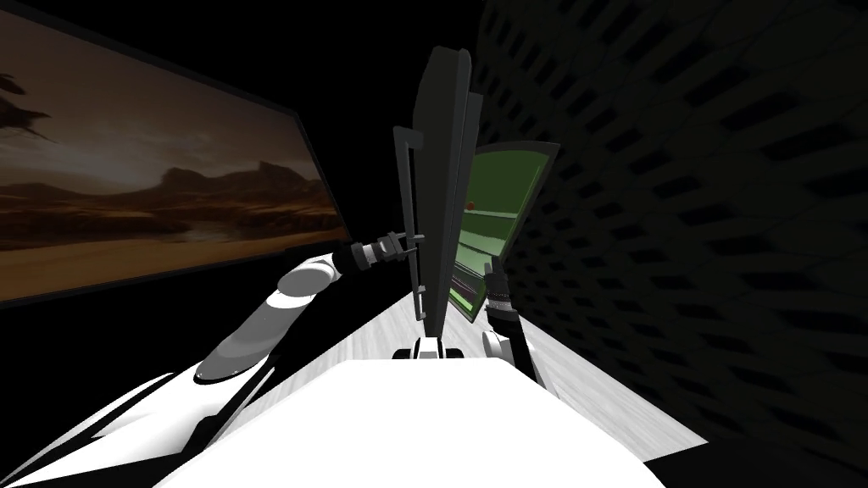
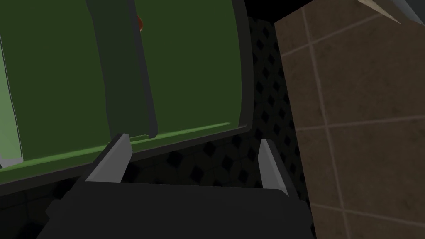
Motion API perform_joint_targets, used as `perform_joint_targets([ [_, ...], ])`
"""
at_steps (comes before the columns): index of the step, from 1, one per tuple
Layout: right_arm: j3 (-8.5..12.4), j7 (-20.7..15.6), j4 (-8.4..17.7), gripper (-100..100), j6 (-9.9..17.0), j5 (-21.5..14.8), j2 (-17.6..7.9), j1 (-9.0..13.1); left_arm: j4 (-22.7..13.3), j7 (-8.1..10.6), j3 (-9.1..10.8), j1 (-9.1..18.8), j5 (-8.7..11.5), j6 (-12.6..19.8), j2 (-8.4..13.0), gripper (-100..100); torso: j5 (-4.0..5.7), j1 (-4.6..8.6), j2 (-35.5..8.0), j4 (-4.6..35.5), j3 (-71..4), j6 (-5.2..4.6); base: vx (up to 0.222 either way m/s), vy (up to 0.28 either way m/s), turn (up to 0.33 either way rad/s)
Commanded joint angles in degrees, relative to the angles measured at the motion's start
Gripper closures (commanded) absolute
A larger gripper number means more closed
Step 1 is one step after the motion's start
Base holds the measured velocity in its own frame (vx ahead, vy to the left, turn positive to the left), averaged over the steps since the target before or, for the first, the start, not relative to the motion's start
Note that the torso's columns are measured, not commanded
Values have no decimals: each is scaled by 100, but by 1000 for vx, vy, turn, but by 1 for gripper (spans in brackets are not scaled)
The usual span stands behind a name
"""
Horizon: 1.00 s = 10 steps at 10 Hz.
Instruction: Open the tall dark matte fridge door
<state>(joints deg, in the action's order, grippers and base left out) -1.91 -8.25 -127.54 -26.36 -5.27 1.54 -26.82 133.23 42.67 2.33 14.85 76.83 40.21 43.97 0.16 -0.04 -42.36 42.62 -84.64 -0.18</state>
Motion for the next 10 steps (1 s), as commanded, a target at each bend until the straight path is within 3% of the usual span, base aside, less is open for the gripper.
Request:
perform_joint_targets([
  [1,1,0,0,0,0,0,-1,-1,-220,-40,-221,447,-94,-41,-211,100,-19,-35,19,-9,-12,14,-7,166,-4],
  [2,0,0,0,0,0,0,0,-1,-220,-40,-221,484,-94,-41,-211,100,-14,-1,21,-7,-15,23,-3,60,13],
  [3,-1,0,0,0,0,0,1,-1,-483,-10,-556,655,-363,21,-483,100,-7,26,8,0,-6,31,2,202,-56],
  [5,1,0,0,0,0,0,-1,-1,-554,-10,-659,956,-373,21,-565,100,-14,-4,37,-26,-21,11,-6,180,-20],
  [6,0,0,0,0,0,0,0,-1,-832,21,-976,1132,-650,82,-831,100,-4,33,35,-17,-22,17,-4,225,-25],
  [7,1,0,0,0,0,0,-1,0,-888,21,-1097,1296,-653,82,-919,100,-6,8,52,-37,-29,9,-20,257,-54],
  [9,0,0,0,0,0,0,0,-2,-888,21,-1097,1517,-653,82,-919,100,-5,33,30,-17,-16,16,4,97,5],
  [10,-1,0,0,0,0,0,1,-1,-1198,52,-1413,1742,-905,144,-1181,100,7,67,27,-10,-18,9,-30,201,-42],
])
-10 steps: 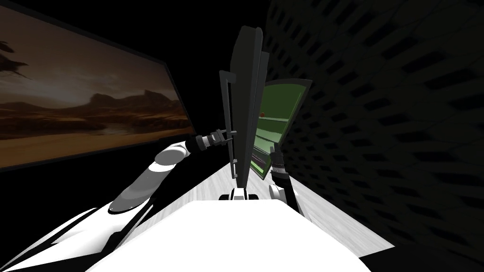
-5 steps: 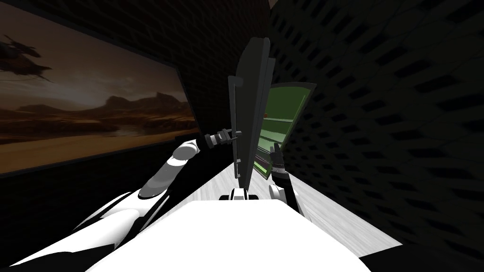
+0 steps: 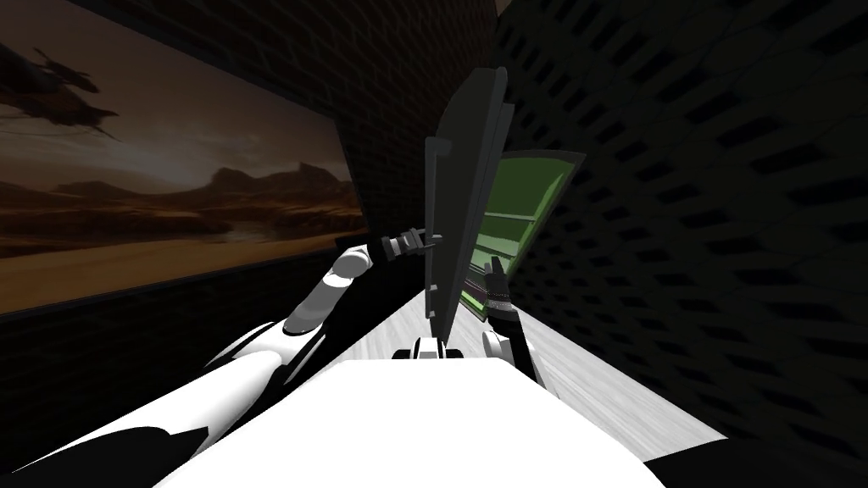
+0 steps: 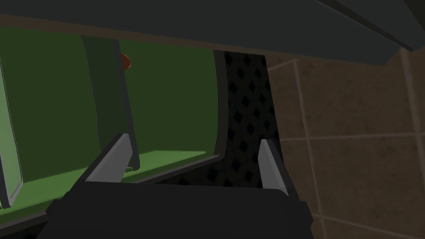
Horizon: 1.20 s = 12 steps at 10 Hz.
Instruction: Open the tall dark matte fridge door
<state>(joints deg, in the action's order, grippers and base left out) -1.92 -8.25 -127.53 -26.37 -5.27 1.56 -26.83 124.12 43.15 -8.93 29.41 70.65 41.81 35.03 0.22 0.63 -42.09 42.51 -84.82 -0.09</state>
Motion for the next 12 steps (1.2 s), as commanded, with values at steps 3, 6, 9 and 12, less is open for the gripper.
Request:
perform_joint_targets([
  [3,1,0,0,0,0,0,-1,0,-554,35,-692,718,-592,46,-645,100,-16,-45,-16,-6,18,11,-4,214,-34],
  [6,42,-7,-3,0,-1,7,6,-17,-953,66,-1076,1226,-860,108,-973,100,-5,-23,-31,-1,32,19,-9,198,-26],
  [9,250,-50,-19,0,11,44,40,-63,-979,66,-1283,1611,-873,108,-1087,100,28,19,-50,-5,51,-4,-6,136,-20],
  [12,513,-102,-67,0,-3,92,82,-110,-1314,97,-1547,1977,-1152,169,-1410,100,44,-28,-63,0,62,-18,-7,129,-14],
])
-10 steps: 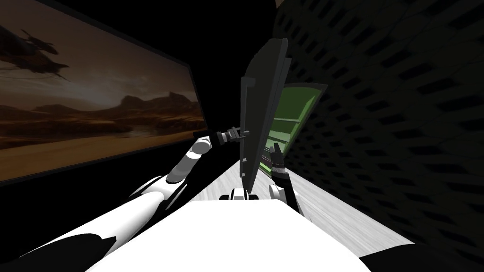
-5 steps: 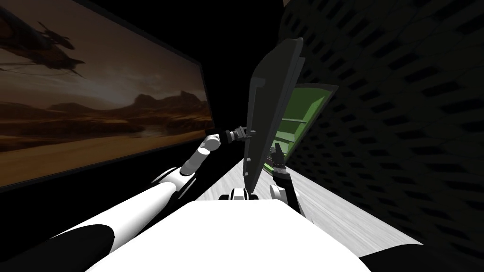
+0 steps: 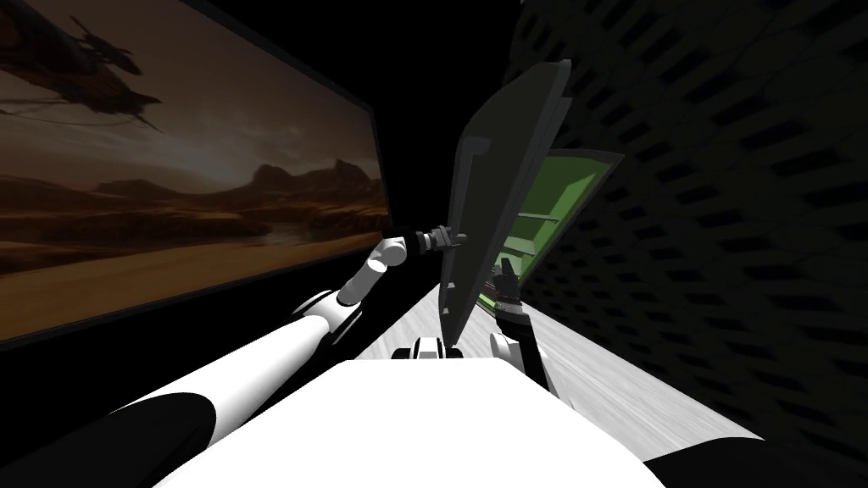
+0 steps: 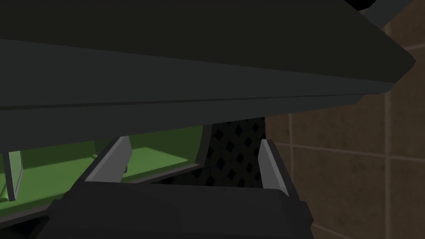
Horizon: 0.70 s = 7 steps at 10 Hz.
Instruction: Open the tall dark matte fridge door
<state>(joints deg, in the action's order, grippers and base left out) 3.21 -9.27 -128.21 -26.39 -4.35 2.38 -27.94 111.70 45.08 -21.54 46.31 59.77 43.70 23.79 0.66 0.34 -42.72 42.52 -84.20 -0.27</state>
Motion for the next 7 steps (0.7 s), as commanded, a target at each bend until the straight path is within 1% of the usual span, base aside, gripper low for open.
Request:
perform_joint_targets([
  [1,95,-21,-16,0,2,16,14,-6,-72,-97,-390,385,-64,-20,-318,100,-7,-9,-20,-5,16,-4,-15,146,-9],
  [2,190,-43,-27,0,3,32,29,-22,-72,-97,-460,437,-64,-20,-318,100,2,34,-38,16,26,-4,1,63,-19],
  [3,265,-60,-40,0,-3,44,43,-43,-72,-97,-460,437,-64,-20,-318,100,3,67,-53,30,37,9,12,-2,-27],
  [4,326,-75,-57,0,-15,55,49,-62,-115,25,-317,363,-215,30,-224,100,-7,54,-71,32,57,27,34,-12,-4],
  [5,349,-81,-62,0,-18,59,49,-65,-388,-222,-1,166,41,14,75,100,-32,5,-61,12,49,28,-12,213,-412],
  [6,350,-81,-62,0,-18,59,46,-62,-594,-360,144,166,173,14,189,100,-67,-101,-15,-9,14,37,-61,297,-442],
  [7,352,-81,-61,0,-18,59,45,-63,-642,-446,171,166,173,14,198,100,-94,-140,19,-11,-13,57,-31,176,-434],
])
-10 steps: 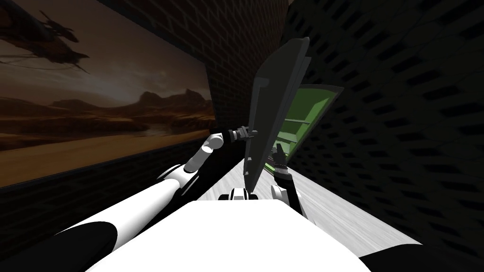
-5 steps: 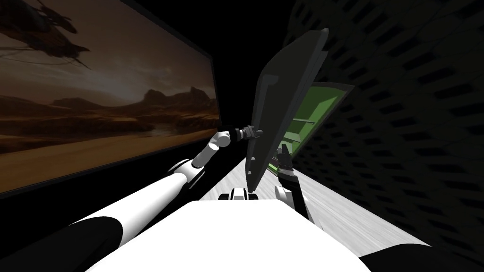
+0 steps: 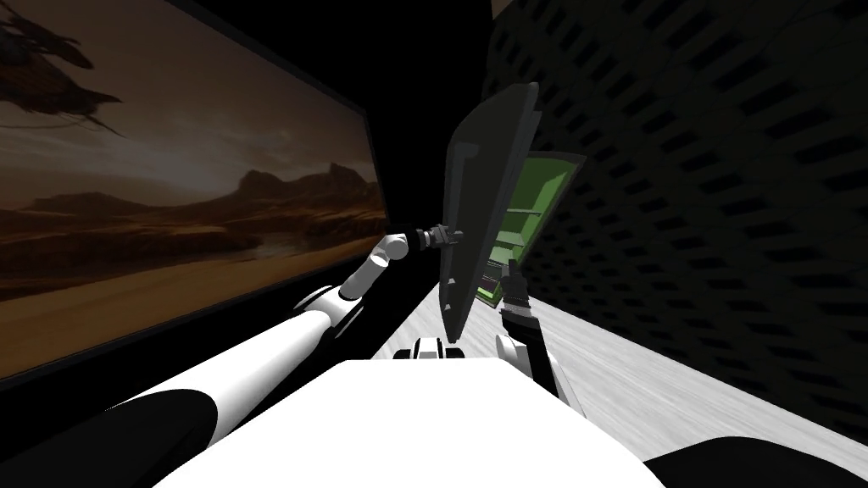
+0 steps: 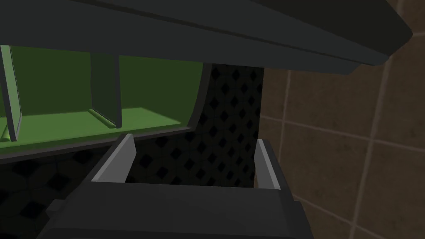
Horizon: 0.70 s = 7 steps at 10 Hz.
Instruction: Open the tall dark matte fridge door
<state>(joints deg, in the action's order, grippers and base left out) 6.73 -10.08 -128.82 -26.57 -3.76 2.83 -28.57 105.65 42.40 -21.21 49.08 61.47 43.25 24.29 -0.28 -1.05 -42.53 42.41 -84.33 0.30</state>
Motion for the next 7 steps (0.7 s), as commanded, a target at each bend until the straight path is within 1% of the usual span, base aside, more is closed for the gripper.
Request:
perform_joint_targets([
  [1,0,0,0,0,0,0,0,-2,-377,-386,408,-304,336,45,396,100,13,65,5,3,-1,-14,-39,300,-390],
  [2,1,0,0,0,0,0,-1,-1,-355,-467,579,-304,395,45,547,100,15,49,6,-26,3,-7,-53,295,-442],
  [3,1,0,0,0,0,0,-1,-2,-476,-640,597,-304,422,45,558,100,18,74,13,-22,-5,-15,-33,164,-448],
  [4,1,0,0,0,0,0,0,-2,-579,-688,597,-304,422,45,558,100,47,158,30,-9,-22,-43,-16,63,-360],
  [5,-1,0,0,0,0,0,2,-3,-813,-868,869,-495,680,30,827,100,69,212,50,-13,-39,-53,-88,200,-404],
  [6,-1,0,-1,0,0,0,1,-1,-952,-1059,1055,-495,840,30,968,100,47,127,55,-32,-45,-31,-143,251,-395],
  [7,1,0,0,0,0,0,0,-1,-1120,-1199,1055,-495,840,30,968,100,28,84,61,-28,-48,-28,-70,134,-431],
])
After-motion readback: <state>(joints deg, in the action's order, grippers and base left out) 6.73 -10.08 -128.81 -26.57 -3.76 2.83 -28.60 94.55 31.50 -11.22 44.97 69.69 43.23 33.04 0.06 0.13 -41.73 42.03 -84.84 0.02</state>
